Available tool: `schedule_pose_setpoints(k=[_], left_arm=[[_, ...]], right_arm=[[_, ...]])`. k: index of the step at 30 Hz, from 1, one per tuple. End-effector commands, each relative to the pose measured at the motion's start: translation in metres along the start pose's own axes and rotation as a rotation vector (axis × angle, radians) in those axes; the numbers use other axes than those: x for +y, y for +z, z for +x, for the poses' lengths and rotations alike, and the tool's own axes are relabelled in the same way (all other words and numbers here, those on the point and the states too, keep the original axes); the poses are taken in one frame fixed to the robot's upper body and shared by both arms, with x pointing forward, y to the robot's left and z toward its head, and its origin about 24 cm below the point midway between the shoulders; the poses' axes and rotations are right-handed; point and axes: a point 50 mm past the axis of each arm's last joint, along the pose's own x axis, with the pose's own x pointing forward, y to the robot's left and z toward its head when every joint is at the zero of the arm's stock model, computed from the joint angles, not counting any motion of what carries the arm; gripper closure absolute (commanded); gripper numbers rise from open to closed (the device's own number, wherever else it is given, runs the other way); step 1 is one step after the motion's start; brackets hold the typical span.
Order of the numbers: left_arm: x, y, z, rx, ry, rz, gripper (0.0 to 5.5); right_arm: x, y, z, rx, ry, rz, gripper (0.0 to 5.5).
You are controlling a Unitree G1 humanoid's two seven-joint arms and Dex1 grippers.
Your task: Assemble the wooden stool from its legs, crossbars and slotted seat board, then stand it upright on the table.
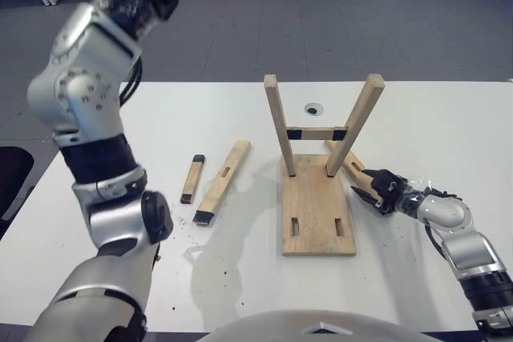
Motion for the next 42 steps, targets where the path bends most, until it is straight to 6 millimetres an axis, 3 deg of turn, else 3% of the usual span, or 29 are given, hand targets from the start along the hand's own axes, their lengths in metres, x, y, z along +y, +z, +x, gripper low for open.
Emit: schedule_pose_setpoints(k=[1, 4, 8, 13, 17, 20, 27, 29, 32, 34, 37, 42], left_arm=[[0.024, -0.08, -0.069, 0.349, 0.197, 0.066, 1.98], [0.007, -0.138, -0.117, 0.568, 0.273, 0.041, 1.98], [-0.011, -0.172, -0.148, 0.685, 0.33, 0.045, 1.98], [-0.007, -0.191, -0.171, 0.78, 0.401, 0.101, 1.98], [-0.007, -0.197, -0.175, 0.792, 0.415, 0.071, 1.98], [-0.004, -0.201, -0.18, 0.804, 0.428, 0.028, 2.44], [-0.001, -0.203, -0.182, 0.872, 0.445, 0.074, 3.56], [-0.001, -0.199, -0.174, 0.831, 0.434, 0.092, 3.99], [0.001, -0.185, -0.154, 0.67, 0.413, 0.141, 4.19], [0.004, -0.161, -0.133, 0.433, 0.39, 0.236, 4.19], [-0.007, -0.112, -0.099, 0.057, 0.279, 0.376, 4.19], [-0.039, -0.057, -0.06, -0.252, 0.04, 0.508, 4.19]], right_arm=[[0.007, 0.008, 0.0, -0.008, 0.037, -0.019, 3.04], [0.001, 0.016, 0.002, -0.05, -0.029, 0.001, 3.04], [-0.02, 0.028, 0.0, -0.156, -0.203, 0.08, 3.04], [-0.031, 0.038, -0.001, -0.205, -0.253, 0.102, 3.04], [-0.031, 0.043, -0.001, -0.227, -0.249, 0.107, 3.04], [-0.036, 0.058, -0.004, -0.303, -0.269, 0.125, 3.04], [-0.076, 0.094, -0.027, -0.466, -0.543, 0.238, 3.04], [-0.086, 0.104, -0.033, -0.534, -0.614, 0.305, 2.69], [-0.093, 0.126, -0.041, -0.695, -0.617, 0.427, 2.14], [-0.089, 0.142, -0.04, -0.776, -0.525, 0.512, 1.71], [-0.074, 0.159, -0.029, -0.822, -0.282, 0.673, 1.7], [-0.063, 0.178, -0.021, -0.862, 0.0, 0.892, 1.7]])
